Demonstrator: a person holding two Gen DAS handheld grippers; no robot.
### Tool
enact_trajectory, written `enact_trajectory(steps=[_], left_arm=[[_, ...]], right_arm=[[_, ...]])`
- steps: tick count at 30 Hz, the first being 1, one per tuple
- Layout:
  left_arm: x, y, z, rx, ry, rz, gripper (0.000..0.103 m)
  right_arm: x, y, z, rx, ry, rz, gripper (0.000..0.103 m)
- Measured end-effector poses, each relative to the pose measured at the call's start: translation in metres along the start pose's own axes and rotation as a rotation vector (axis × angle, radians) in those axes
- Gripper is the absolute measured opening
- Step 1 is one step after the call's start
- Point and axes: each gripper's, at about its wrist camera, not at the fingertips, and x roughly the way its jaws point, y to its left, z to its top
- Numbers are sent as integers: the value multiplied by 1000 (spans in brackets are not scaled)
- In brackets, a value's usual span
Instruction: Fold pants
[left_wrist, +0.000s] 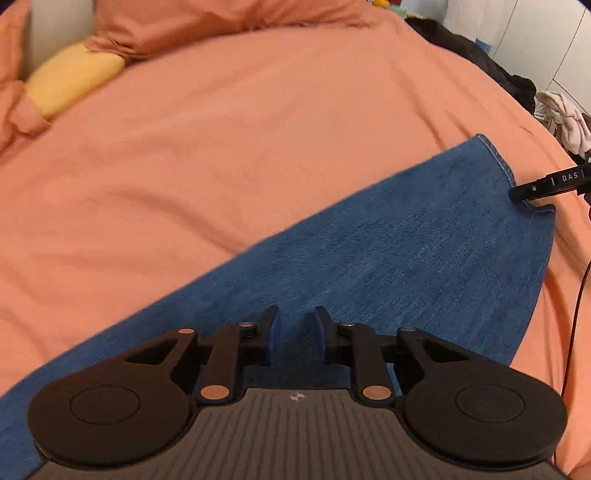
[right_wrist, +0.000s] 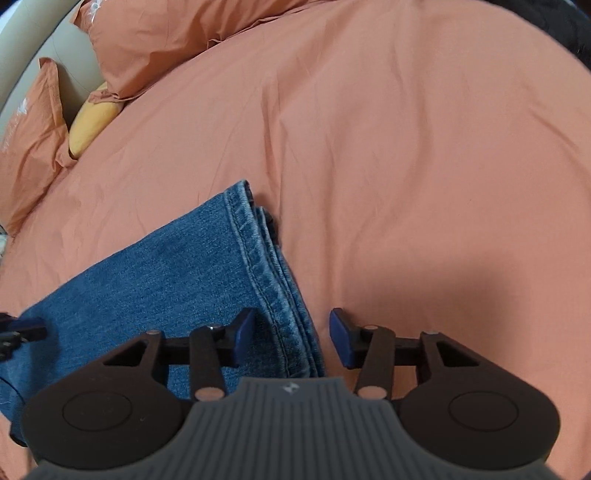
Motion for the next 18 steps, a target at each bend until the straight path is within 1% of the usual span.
enact_trajectory(steps=[2, 4, 5, 6, 7, 9, 13, 15, 18], left_arm=[[13, -6, 6, 0, 9, 14, 24], [26, -5, 12, -16, 12, 31, 21], [29, -4, 15, -38, 16, 32, 19], [32, -2, 17, -61, 17, 31, 18], [35, 0, 19, -73, 18, 34, 17], [43, 0, 21, -70, 18, 40, 14], [52, 1, 25, -57, 20, 43, 10], [52, -2, 25, -44, 20, 51, 9], [52, -13, 22, -3, 13, 89, 9]], right_arm=[[4, -6, 1, 9, -7, 31, 44], [6, -10, 0, 13, -17, 61, 43], [8, -11, 0, 11, -22, 70, 39], [9, -12, 0, 11, -24, 87, 32], [10, -12, -1, 9, -21, 104, 31], [9, -13, -2, -12, -26, 109, 20], [0, -13, -1, -22, -38, 127, 7], [-9, -8, -1, -31, -56, 143, 6], [-33, 4, 1, -47, -73, 169, 5]])
